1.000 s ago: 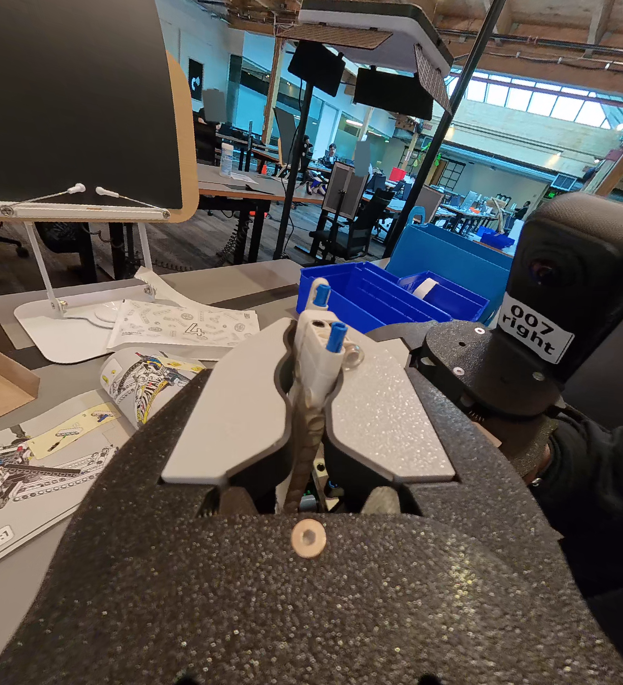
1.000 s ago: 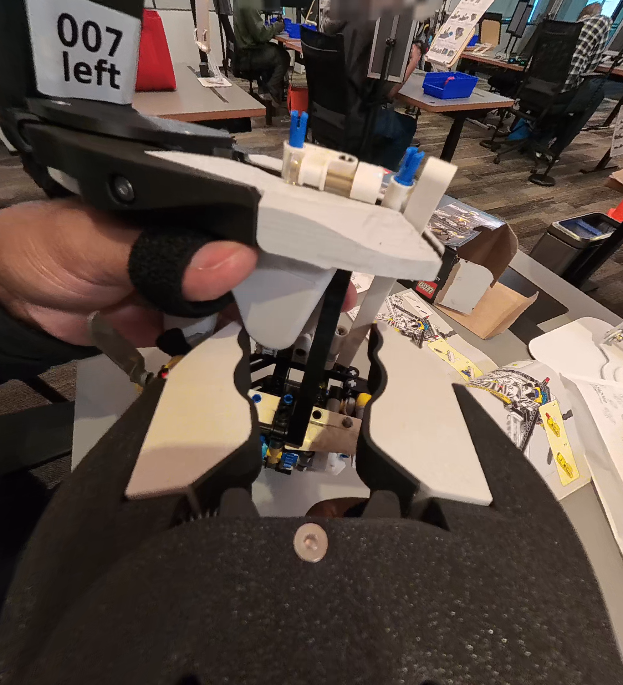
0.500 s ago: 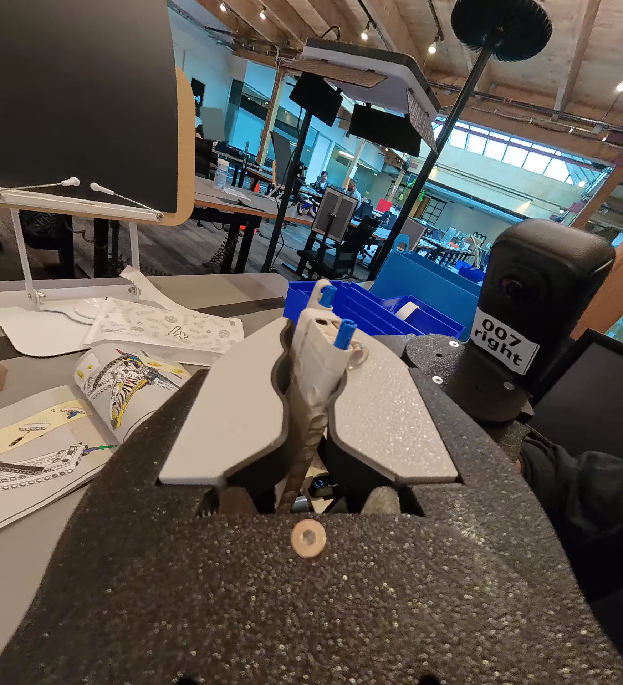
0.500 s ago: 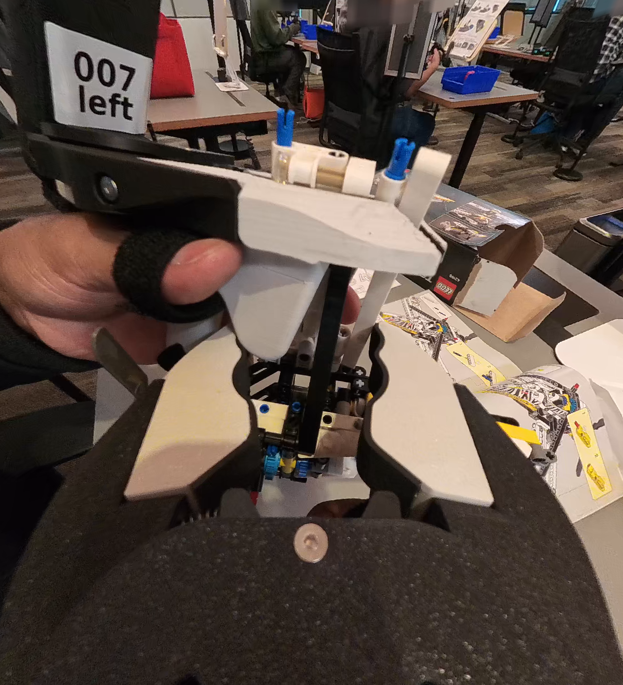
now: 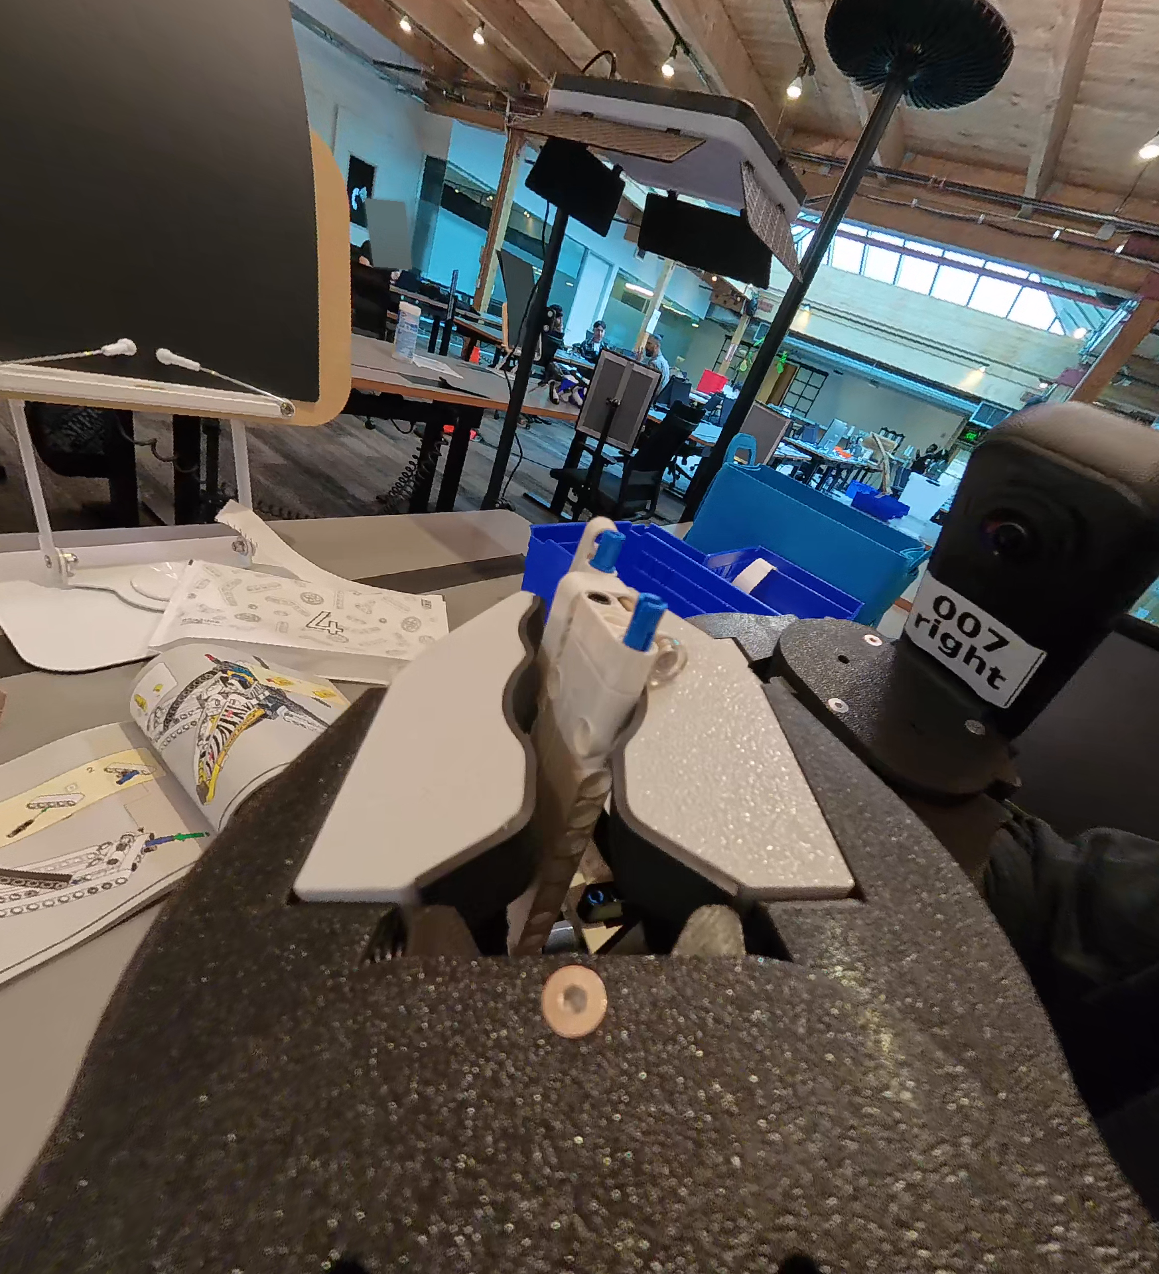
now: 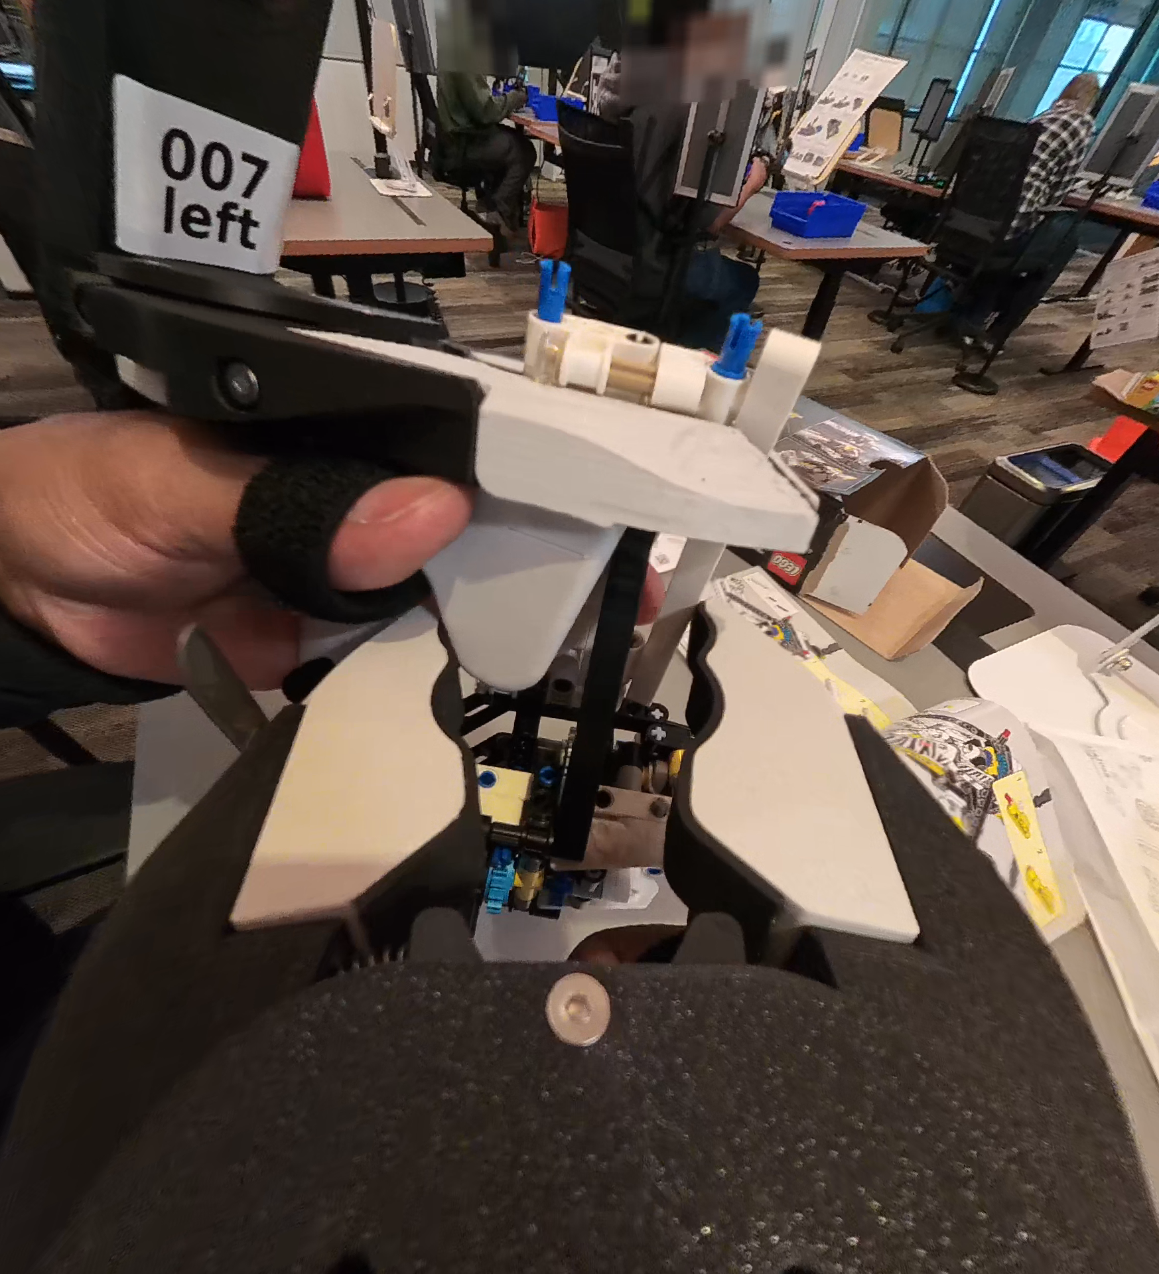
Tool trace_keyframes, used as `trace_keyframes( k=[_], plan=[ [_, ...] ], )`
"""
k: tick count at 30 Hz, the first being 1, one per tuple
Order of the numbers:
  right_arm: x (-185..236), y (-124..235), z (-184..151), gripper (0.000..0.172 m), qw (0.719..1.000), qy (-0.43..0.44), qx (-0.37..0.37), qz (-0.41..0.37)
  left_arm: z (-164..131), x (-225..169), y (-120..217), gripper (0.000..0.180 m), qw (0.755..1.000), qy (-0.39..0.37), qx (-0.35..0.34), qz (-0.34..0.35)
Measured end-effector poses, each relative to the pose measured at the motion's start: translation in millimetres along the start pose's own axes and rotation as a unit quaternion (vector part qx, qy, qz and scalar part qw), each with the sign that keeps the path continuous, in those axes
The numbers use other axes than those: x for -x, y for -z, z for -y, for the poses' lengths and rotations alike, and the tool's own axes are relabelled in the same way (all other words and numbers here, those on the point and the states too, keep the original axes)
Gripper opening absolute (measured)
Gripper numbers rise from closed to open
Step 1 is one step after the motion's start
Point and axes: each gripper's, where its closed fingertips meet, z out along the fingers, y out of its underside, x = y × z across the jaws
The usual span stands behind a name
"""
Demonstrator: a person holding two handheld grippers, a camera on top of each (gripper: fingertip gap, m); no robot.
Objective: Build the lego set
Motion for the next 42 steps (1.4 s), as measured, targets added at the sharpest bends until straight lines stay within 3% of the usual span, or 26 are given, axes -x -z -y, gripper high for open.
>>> trace_keyframes(
  k=[10,26,34,39,42],
  plan=[
    [9,-3,-2,0.062,0.999,-0.014,-0.003,0.043,-3,-4,2,0.027,0.999,-0.008,0.019,-0.032],
    [9,1,-8,0.059,0.998,-0.007,0.010,0.065,-2,-2,5,0.036,0.992,0.079,0.016,-0.093],
    [12,-2,-9,0.062,0.997,0.021,0.020,0.066,-2,-2,8,0.035,0.992,0.076,0.019,-0.100],
    [16,2,-12,0.063,0.995,0.034,0.031,0.094,0,4,13,0.021,0.996,0.043,0.019,-0.079],
    [13,9,-14,0.048,0.990,0.055,0.041,0.121,1,6,18,0.016,0.996,0.036,0.018,-0.086]
  ],
)
